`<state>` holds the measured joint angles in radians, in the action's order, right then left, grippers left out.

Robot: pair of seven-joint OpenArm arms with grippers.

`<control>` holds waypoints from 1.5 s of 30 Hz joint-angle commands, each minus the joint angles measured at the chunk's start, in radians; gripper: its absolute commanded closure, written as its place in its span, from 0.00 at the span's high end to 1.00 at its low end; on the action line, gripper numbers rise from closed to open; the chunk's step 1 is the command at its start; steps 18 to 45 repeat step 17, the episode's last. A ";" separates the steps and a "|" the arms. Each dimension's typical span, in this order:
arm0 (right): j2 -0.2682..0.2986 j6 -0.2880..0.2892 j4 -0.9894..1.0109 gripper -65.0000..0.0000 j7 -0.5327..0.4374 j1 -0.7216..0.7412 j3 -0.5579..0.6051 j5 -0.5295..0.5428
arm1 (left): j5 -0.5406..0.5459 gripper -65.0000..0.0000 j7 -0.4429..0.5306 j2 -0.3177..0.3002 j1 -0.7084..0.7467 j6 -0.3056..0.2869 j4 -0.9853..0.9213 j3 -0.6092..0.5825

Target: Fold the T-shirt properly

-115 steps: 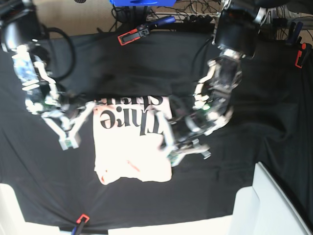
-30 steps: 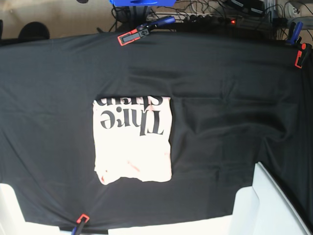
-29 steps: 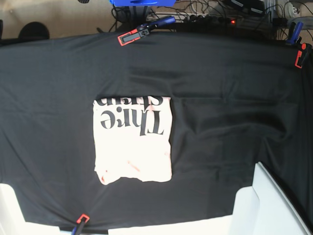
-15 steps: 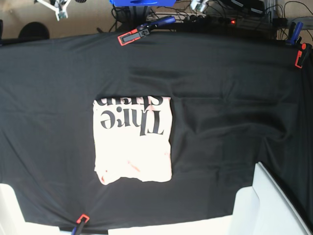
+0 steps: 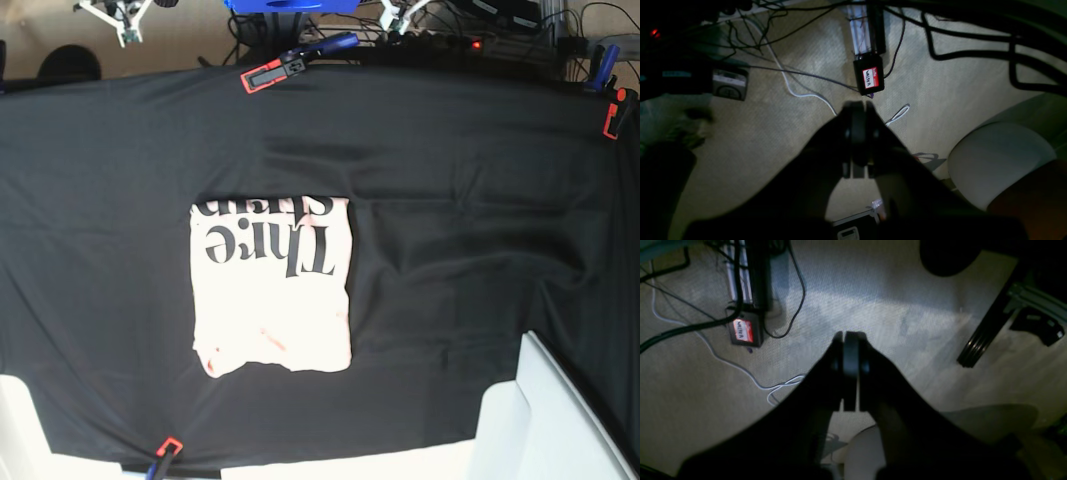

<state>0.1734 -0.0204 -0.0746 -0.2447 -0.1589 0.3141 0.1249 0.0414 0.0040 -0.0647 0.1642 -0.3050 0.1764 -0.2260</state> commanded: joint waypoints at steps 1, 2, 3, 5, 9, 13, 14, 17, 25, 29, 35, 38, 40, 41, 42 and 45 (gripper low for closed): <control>0.001 -0.003 0.002 0.00 -0.005 -0.014 0.001 -0.001 | 0.001 0.00 0.001 -0.002 0.005 -0.003 0.001 0.001; -0.001 -0.003 0.002 0.00 -0.005 -0.014 0.001 -0.001 | 0.001 0.00 0.001 -0.002 0.005 -0.003 0.001 0.001; -0.001 -0.003 0.002 0.00 -0.005 -0.014 0.001 -0.001 | 0.001 0.00 0.001 -0.001 0.005 -0.003 0.001 0.001; -0.002 -0.003 0.002 0.00 -0.005 -0.012 0.001 -0.001 | 0.001 0.00 0.001 0.001 0.005 -0.003 0.001 0.001; -0.004 -0.003 0.005 0.00 -0.005 -0.012 0.001 -0.001 | 0.001 0.00 0.001 0.001 0.005 0.037 0.001 0.001; -0.004 -0.003 0.006 0.00 -0.005 -0.014 0.001 -0.003 | 0.001 0.00 0.001 -0.005 0.005 0.135 0.001 0.001; -0.002 -0.003 0.006 0.00 -0.005 -0.014 0.003 -0.003 | 0.001 0.00 0.001 -0.005 0.002 0.158 0.001 0.001; -0.001 -0.003 0.006 0.00 -0.005 -0.011 0.003 -0.003 | 0.001 0.00 0.001 -0.002 -0.004 0.175 0.001 0.000; -0.001 -0.003 0.006 0.00 -0.005 -0.011 0.003 -0.003 | 0.001 0.00 0.001 -0.002 -0.004 0.175 0.001 0.000; -0.001 -0.003 0.006 0.00 -0.005 -0.011 0.003 -0.003 | 0.001 0.00 0.001 -0.002 -0.004 0.175 0.001 0.000; -0.001 -0.003 0.006 0.00 -0.005 -0.011 0.003 -0.003 | 0.001 0.00 0.001 -0.002 -0.004 0.175 0.001 0.000; -0.001 -0.003 0.006 0.00 -0.005 -0.011 0.003 -0.003 | 0.001 0.00 0.001 -0.002 -0.004 0.175 0.001 0.000; -0.001 -0.003 0.006 0.00 -0.005 -0.011 0.003 -0.003 | 0.001 0.00 0.001 -0.002 -0.004 0.175 0.001 0.000; -0.001 -0.003 0.006 0.00 -0.005 -0.011 0.003 -0.003 | 0.001 0.00 0.001 -0.002 -0.004 0.175 0.001 0.000; -0.001 -0.003 0.006 0.00 -0.005 -0.011 0.003 -0.003 | 0.001 0.00 0.001 -0.002 -0.004 0.175 0.001 0.000; -0.001 -0.003 0.006 0.00 -0.005 -0.011 0.003 -0.003 | 0.001 0.00 0.001 -0.002 -0.004 0.175 0.001 0.000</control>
